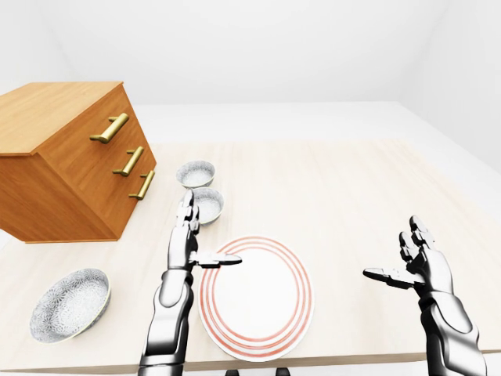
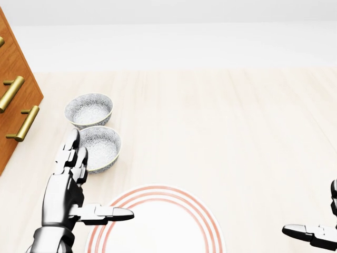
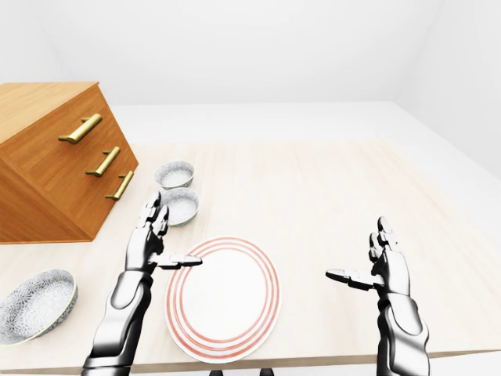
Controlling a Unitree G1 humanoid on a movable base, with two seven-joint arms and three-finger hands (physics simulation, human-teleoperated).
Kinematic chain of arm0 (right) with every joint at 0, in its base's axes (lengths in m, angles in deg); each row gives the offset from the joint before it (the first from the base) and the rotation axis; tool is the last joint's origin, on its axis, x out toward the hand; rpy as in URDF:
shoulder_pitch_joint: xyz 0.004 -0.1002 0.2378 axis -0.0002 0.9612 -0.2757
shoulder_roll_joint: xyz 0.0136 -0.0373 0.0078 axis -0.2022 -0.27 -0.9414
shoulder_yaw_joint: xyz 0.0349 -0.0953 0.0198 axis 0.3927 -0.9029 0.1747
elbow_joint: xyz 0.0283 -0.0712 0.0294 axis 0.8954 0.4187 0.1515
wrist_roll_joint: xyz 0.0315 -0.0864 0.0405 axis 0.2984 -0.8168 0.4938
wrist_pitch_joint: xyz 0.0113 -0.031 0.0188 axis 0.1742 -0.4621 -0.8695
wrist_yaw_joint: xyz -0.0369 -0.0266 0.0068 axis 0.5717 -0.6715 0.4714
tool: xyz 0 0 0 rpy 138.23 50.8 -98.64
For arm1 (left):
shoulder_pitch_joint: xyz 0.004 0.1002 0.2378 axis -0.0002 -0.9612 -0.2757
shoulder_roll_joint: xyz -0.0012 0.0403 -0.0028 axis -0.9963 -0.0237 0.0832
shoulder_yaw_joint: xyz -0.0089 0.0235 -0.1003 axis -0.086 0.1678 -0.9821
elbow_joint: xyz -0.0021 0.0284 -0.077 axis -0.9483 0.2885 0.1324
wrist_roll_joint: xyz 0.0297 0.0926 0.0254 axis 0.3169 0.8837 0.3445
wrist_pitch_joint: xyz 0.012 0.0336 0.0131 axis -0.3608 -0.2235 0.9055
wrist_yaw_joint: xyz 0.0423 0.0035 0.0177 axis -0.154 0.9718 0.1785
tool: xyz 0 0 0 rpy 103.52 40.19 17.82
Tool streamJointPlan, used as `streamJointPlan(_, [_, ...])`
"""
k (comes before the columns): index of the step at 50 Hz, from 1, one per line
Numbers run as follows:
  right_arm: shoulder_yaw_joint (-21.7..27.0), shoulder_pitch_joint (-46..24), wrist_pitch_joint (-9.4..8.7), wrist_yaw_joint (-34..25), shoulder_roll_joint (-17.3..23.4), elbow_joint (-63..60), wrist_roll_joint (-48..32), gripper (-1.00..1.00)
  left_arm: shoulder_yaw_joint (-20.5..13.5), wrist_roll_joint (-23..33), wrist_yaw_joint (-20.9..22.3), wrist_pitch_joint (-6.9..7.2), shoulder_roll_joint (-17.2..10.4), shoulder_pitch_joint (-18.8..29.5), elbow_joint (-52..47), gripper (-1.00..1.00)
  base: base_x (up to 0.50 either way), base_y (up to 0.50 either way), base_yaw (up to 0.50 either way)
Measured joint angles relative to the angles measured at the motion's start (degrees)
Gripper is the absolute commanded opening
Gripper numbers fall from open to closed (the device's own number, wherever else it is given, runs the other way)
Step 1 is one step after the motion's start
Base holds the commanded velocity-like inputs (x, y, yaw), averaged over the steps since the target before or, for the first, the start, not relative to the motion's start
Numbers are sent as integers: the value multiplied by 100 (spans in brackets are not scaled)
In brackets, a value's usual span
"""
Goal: Put the bowl in the middle on the plate.
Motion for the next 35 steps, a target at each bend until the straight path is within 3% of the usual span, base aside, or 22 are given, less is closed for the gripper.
streamJointPlan(5, [-1, 11, 7, -10, 2, -6, 15, 100, 31, 157, -65, -95, -25, 136, 25, 100, 0, 0, 0])
streamJointPlan(9, [5, 26, 15, -26, -5, -22, 21, 100, 38, 293, -102, -25, -42, 285, -24, 100, 0, 0, 0])
streamJointPlan(18, [17, 53, -13, -46, -29, -95, 9, 100, 62, 840, -141, 521, -139, 735, -382, 100, 0, 0, 0])
streamJointPlan(35, [11, 43, 27, -42, -39, -65, -32, 100, 29, 1735, 154, 521, -347, 1769, -788, 100, 0, 0, 0])
